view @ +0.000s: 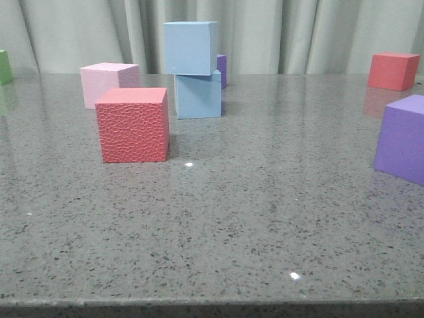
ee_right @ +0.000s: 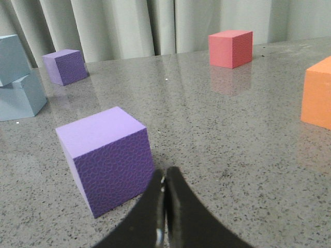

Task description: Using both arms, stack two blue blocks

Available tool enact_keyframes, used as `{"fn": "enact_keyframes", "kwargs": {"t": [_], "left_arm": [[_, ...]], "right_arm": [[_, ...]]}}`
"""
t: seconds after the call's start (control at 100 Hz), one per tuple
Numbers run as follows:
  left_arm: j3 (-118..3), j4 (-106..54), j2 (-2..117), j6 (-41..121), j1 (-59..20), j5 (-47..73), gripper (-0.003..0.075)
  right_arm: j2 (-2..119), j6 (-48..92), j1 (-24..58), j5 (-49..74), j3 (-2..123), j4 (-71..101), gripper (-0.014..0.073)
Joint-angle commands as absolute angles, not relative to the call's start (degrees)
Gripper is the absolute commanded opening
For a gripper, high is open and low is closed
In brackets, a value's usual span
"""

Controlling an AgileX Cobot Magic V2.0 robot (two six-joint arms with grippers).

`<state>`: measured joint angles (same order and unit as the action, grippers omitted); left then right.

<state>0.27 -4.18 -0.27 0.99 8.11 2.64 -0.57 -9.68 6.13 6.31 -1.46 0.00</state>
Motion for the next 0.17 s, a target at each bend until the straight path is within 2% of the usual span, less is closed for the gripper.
{"fn": "enact_keyframes", "kwargs": {"t": [0.0, 0.16], "left_arm": [[0.39, -4.64, -2.10, 0.80, 8.15, -1.65, -0.0018], [0.39, -4.64, -2.10, 0.80, 8.15, -1.65, -0.0019]], "right_arm": [[-1.82, -9.14, 5.85, 2.19, -0.53, 0.00, -0.0068], [-1.82, -9.14, 5.85, 2.19, -0.48, 0.00, -0.0068]]}}
